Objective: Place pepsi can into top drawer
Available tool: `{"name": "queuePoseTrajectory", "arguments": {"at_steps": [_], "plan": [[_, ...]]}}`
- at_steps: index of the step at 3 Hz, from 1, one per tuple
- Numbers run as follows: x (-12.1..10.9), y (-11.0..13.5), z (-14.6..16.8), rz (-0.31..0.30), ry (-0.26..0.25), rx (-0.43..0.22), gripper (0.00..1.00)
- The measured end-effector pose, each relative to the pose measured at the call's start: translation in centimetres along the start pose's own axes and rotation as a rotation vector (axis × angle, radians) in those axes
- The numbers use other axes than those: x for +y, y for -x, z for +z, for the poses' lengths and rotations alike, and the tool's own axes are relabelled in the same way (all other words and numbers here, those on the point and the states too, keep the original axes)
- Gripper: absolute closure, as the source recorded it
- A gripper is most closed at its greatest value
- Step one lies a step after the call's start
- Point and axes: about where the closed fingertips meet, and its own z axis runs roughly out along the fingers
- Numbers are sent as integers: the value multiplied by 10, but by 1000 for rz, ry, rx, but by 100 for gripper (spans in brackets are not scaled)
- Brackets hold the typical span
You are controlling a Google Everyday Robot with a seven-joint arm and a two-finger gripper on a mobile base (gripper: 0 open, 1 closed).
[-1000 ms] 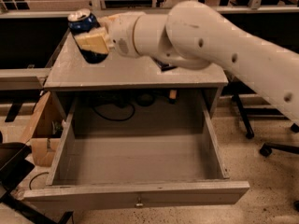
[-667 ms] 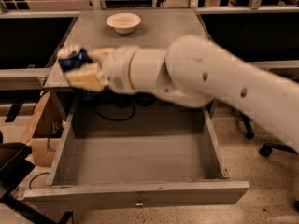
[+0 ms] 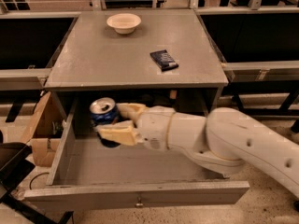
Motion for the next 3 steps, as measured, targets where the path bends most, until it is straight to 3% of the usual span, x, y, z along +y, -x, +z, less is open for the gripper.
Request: {"name": "queuePoseTrajectory", "arguments": {"at_steps": [1, 2, 3], "plan": [[-5, 2, -9, 0, -28, 3, 100], [-17, -12, 14, -34, 54, 15, 100], [-29, -43, 41, -80, 167, 43, 100]]}}
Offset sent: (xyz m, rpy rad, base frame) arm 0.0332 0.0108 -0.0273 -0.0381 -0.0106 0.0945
